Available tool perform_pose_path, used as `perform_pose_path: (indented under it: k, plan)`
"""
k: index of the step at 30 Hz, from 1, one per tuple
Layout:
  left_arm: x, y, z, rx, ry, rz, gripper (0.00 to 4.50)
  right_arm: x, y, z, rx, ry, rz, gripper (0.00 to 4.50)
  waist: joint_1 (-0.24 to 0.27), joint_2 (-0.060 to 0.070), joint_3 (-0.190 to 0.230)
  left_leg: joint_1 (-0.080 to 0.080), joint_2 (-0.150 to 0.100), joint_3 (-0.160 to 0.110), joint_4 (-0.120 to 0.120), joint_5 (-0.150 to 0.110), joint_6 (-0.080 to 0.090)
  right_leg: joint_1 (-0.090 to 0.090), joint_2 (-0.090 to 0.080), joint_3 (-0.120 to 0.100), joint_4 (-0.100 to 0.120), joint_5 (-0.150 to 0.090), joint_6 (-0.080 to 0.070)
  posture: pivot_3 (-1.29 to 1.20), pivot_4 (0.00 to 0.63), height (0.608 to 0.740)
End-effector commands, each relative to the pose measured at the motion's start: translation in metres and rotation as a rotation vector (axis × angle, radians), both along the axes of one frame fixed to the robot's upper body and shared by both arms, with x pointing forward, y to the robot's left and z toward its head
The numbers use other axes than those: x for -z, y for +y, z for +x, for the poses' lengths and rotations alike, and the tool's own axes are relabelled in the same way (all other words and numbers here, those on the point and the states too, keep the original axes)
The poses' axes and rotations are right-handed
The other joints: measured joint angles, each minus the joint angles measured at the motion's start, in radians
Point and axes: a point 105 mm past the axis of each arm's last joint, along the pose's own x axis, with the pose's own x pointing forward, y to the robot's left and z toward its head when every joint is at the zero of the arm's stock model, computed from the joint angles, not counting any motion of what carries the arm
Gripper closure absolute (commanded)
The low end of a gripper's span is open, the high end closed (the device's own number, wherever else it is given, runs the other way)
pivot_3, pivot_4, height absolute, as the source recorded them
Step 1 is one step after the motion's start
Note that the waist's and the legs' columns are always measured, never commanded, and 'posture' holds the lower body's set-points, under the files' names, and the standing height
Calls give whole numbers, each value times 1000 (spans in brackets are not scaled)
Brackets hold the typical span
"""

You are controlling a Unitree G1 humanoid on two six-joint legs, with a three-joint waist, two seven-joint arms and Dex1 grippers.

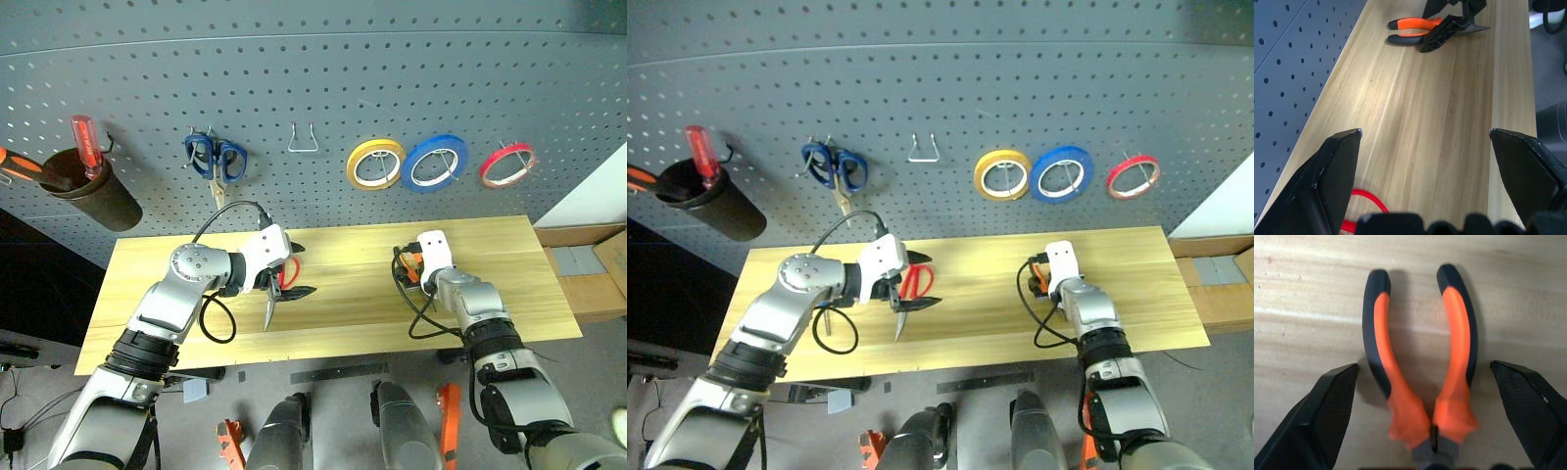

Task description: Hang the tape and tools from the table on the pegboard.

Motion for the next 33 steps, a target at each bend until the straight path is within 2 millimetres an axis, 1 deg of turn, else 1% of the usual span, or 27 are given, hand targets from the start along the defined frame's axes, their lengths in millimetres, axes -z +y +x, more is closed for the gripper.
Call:
perform_pose_path:
  k: [1,2,4,5,7,9,14,15,16,18,20,23,25,27,29,30,33]
  plan:
    - [-11,1,-1,0,-46,-14,0,9,-8,-1,1,42,-32,35,0,0,0,0,0,0,0,0,0,0,0,0,0,0,0,-130,288,740]
    - [-11,1,0,-2,-46,-16,0,11,-9,-1,0,53,-35,35,0,0,0,0,0,0,0,0,0,0,0,0,0,0,0,-130,287,740]
    - [-11,0,0,-3,-47,-16,0,14,-10,-3,3,80,-27,410,0,0,0,0,0,0,0,0,0,0,0,0,0,0,0,-132,285,740]
    - [-11,0,0,-4,-47,-17,0,15,-10,-3,2,90,-26,633,0,0,0,0,0,0,0,0,0,0,0,0,0,0,0,-133,283,740]
    - [-11,0,0,-5,-47,-19,0,17,-10,-4,3,103,-16,1273,0,-1,0,0,0,0,0,0,0,0,0,0,0,0,0,-134,280,740]
    - [-10,1,0,-9,-47,-23,0,16,-9,-4,6,109,-10,1794,0,-1,-1,0,0,0,0,0,0,1,0,0,0,0,0,-138,278,740]
    - [-10,3,-1,-29,-37,-47,0,12,-7,-5,3,93,-16,1801,0,-1,-1,0,0,0,0,0,0,1,0,0,0,0,0,-141,274,740]
    - [-13,6,-1,-47,-33,-69,0,1,-5,-3,1,50,-10,1801,0,-1,-1,0,0,0,0,0,0,1,0,0,0,0,0,-141,274,740]
    - [-16,9,-1,-69,-29,-99,0,-14,-1,-2,-8,-8,-3,1801,0,-1,-1,0,0,0,0,0,0,0,0,0,0,0,0,-141,274,740]
    - [-20,13,-4,-96,-14,-145,0,-36,7,-7,-25,-83,22,1801,0,0,0,0,0,-1,0,1,-1,-1,0,0,1,0,0,-141,274,740]
    - [-23,14,-11,-98,17,-187,0,-48,14,-16,-33,-115,51,1801,-3,0,0,-5,0,-1,0,1,-3,-5,0,0,1,0,0,-144,274,740]
    - [-33,20,-27,-121,67,-299,0,-74,50,-52,-88,-205,135,1801,-10,0,-1,-10,0,0,0,2,-4,-13,0,1,3,0,0,-149,277,740]
    - [-37,29,-29,-171,48,-340,0,-89,74,-73,-148,-268,166,1801,-17,0,-1,-11,1,-1,-1,2,-4,-16,0,1,5,0,0,-149,278,740]
    - [-39,37,-31,-213,41,-357,0,-104,94,-89,-212,-333,178,1801,-21,0,-1,-11,1,0,1,2,-5,-18,0,1,9,0,0,-146,279,740]
    - [-42,46,-29,-264,-3,-372,0,-122,113,-100,-267,-403,199,1801,-20,0,-1,-11,0,1,1,1,-3,-18,-1,1,10,0,0,-139,277,740]
    - [-46,51,-26,-295,-43,-381,0,-135,124,-103,-300,-458,206,1801,-19,0,-1,-10,0,2,1,0,-2,-17,-2,1,11,0,0,-134,274,740]
    - [-57,63,-23,-354,-98,-435,0,-173,141,-104,-370,-632,179,1801,-15,-1,-1,-7,0,2,2,3,-4,-17,-2,0,15,2,-3,-121,268,740]
